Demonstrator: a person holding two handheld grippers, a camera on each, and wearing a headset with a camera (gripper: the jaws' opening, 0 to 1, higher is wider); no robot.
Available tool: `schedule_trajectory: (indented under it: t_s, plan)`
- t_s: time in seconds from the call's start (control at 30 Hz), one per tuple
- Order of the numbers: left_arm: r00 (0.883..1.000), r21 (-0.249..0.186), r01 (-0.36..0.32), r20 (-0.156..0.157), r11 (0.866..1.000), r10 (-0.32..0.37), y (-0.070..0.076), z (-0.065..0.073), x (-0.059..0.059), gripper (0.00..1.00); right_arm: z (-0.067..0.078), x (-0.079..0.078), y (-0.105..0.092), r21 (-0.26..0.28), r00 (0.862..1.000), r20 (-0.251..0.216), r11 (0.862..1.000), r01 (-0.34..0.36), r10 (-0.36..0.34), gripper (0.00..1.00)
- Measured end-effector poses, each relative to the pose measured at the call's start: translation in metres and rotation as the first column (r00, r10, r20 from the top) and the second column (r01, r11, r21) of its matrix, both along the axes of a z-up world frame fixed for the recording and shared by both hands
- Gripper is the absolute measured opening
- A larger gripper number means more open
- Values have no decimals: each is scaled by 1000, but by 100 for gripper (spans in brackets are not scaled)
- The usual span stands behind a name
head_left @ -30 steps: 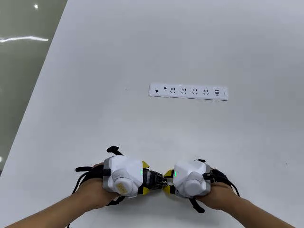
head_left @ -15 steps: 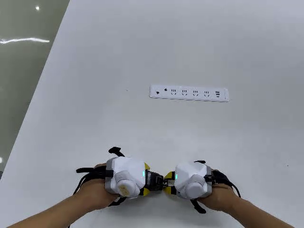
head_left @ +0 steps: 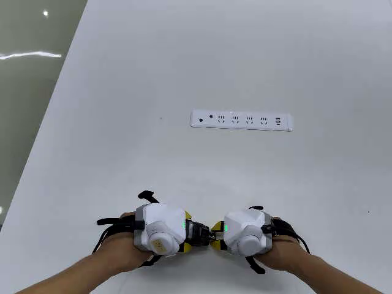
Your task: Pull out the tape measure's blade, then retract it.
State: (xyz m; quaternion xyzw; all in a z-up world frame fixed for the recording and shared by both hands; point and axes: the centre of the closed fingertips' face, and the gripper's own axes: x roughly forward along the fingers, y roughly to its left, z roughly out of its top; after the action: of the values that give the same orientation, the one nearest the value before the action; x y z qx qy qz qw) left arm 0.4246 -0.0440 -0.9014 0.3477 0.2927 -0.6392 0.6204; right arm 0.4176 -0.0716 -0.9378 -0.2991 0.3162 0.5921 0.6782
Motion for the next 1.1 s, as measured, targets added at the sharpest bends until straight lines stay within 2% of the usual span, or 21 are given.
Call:
schedule_trajectory:
  t_s: [1.1]
  plan:
    - [1000, 21, -10, -18, 1000, 11, 1, -2, 2, 31, 0, -2, -25, -22, 1000, -17, 1000, 21, -21, 11]
